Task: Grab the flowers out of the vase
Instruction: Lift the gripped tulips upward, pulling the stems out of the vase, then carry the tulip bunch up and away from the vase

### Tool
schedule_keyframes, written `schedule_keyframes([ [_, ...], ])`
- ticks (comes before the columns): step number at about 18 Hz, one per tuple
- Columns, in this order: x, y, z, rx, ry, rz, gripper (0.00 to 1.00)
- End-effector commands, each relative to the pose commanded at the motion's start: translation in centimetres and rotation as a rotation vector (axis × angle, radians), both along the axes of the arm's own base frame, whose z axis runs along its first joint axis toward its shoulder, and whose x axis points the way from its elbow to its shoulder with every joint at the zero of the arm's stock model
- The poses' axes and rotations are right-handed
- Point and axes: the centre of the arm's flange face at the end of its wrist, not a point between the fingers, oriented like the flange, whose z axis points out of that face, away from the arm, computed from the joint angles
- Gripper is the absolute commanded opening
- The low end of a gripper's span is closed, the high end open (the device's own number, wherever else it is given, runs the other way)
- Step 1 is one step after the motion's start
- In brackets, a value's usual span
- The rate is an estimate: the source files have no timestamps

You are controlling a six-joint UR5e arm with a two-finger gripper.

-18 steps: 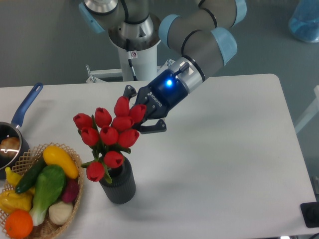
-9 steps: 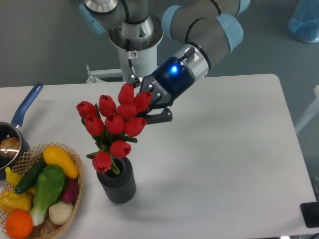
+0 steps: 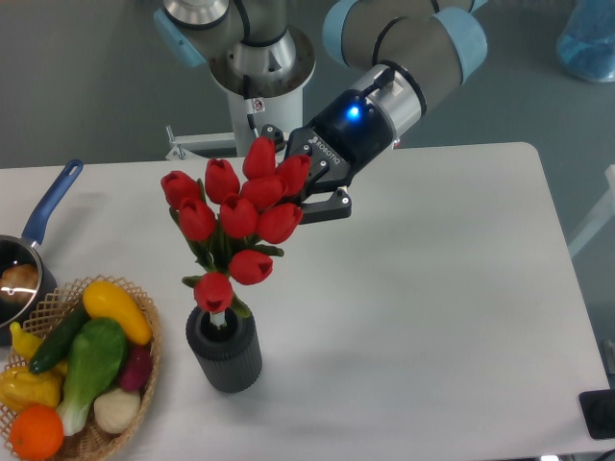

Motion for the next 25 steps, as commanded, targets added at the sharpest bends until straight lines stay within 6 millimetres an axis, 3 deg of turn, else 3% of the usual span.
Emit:
schedule_keyframes([
  [5, -2.7, -2.5, -0.4, 0.008, -0.017, 0.059, 0.21],
  [12, -9.7, -8.7, -2.0, -0.002, -0.027, 0.209, 0.21],
  [17, -13.1, -13.7, -1.8, -0.002, -0.032, 0.311, 0.21],
  [25, -15.3, -17.8, -2.9, -0.011, -0.034, 0.391, 0.21],
])
